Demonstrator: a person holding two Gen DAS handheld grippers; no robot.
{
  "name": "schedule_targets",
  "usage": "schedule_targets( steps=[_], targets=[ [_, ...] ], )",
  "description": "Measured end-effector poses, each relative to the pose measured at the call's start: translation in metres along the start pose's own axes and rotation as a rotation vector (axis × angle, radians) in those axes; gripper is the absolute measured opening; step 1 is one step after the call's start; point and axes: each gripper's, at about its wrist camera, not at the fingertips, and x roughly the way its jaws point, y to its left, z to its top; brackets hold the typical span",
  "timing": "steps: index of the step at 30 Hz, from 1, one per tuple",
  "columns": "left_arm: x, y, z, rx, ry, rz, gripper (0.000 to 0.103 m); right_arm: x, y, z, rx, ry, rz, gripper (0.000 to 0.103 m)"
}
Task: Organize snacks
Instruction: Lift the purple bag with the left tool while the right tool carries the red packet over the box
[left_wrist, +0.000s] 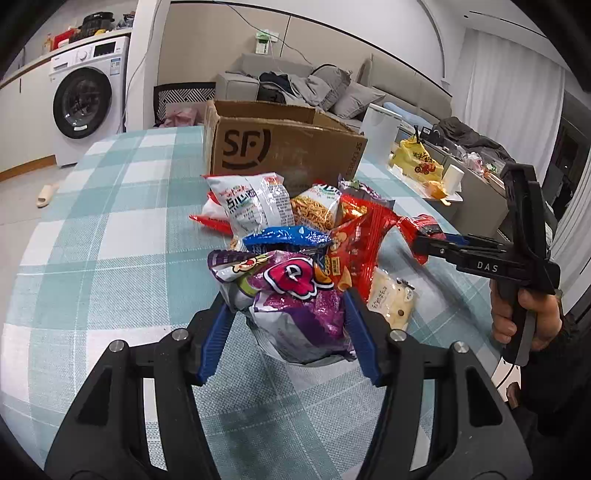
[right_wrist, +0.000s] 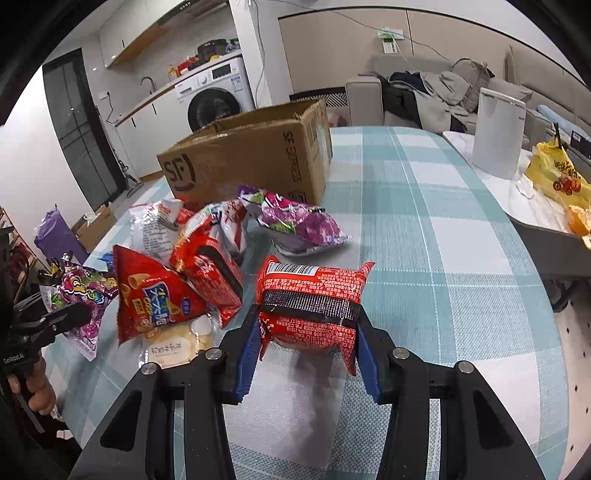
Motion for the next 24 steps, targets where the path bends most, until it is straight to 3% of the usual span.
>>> schedule_targets(
  steps=[11,24],
  targets=[
    [-0.022,-0.009,0.016,0.015,-0.077,0.011,0.056,-0.020,0.015,0.013,-0.033,-0.058,0.003,0.047],
    [-0.015,-0.013,0.047,0.035,-0.110,0.047,0.057,-0.031,0.027,0.025,-0.080,-0.100,0.000,0.047]
  ],
)
